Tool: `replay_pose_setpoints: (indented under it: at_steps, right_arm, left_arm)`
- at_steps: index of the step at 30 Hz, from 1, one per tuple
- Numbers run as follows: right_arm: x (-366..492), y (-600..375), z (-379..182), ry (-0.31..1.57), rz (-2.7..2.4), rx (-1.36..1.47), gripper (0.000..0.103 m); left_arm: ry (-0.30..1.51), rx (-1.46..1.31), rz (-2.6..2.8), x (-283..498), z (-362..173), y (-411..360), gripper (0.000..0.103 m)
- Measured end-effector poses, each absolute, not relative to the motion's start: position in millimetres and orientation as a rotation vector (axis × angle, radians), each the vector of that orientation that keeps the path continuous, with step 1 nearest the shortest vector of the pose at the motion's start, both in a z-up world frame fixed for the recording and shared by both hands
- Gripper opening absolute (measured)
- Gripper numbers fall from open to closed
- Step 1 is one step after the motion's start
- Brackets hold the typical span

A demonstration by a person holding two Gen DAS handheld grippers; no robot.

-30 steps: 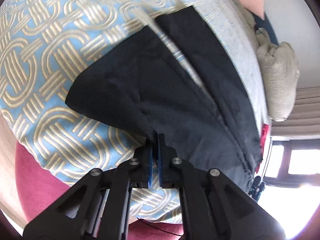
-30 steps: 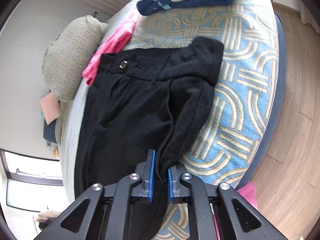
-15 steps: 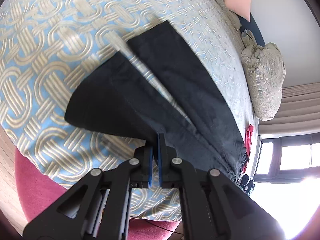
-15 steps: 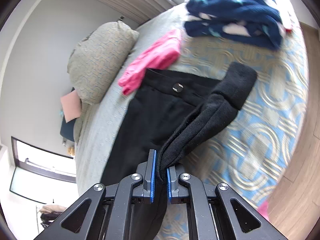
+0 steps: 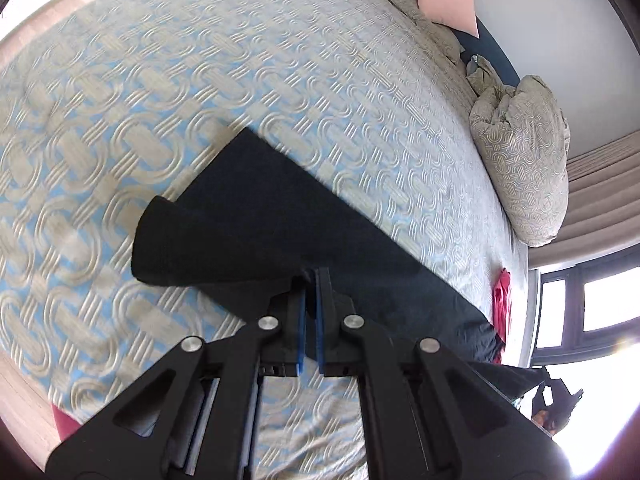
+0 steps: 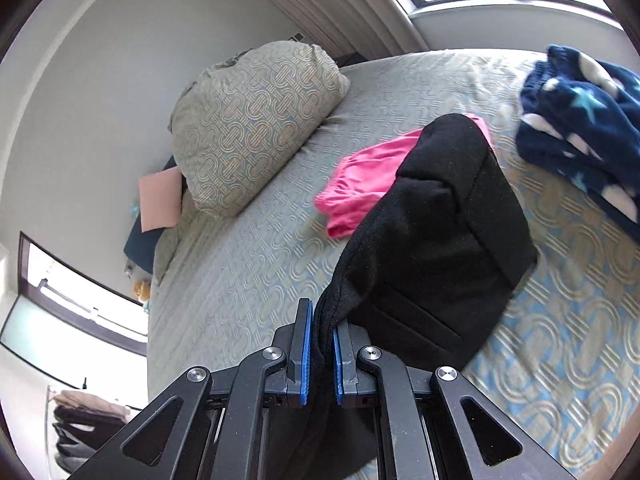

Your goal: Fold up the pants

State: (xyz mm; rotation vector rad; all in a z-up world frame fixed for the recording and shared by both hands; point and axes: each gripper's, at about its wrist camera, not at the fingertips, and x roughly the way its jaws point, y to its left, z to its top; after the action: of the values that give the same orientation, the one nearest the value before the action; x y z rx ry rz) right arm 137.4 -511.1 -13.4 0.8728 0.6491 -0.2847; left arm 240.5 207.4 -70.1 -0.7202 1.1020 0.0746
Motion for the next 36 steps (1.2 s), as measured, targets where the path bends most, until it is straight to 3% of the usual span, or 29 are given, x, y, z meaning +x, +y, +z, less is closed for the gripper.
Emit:
replay_pose_setpoints:
  at_steps: [5,13,15,20,25,27,30,36]
  right_arm:
    - [216.6,-507.9,-23.4,0.709,-0.328,0.833,0.008]
    - [312.6,-516.6,-88.7,0.869,-0.426,0.862,0.011]
    - [327.2,-516.6,-103.1,0.916,-0.458,0.847,0.019]
    - [347.7,-518.4,-111.9,0.971,-0.494,0.796,0.029]
    - [357.5,-529.4,-97.8,0.992,-0.477,0.786,0.038]
    - [354.6,-538.9,-80.6,0.932,-0.509,0.787,0.052]
    - [347.1,-551.0,-57.2,0.859,-0.546,0.79,0.062]
    - [305.2,-534.5,-56.4,0.926,-0.425,0.65,0.063]
  left_arm:
    - [1.131,-0.669,0.107,292.1,-80.2,196.8,0.005]
    - [1.245,-0.619,0.142,370.0,-132.0,193.3,0.007]
    - [1.284,-0.621,0.156,378.9,-144.1,196.1,0.012]
    - [1.302,-0.548,0.231,382.4,-150.6,205.4,0.044]
    - [1.295,-0.567,0.265,377.8,-152.4,225.0,0.045]
    - [1.295,-0.573,0.266,374.3,-153.4,228.0,0.045]
    - [1.289,-0.566,0.268,366.7,-152.3,230.0,0.046]
    - [1.252,-0.554,0.275,344.9,-137.4,248.9,0.046]
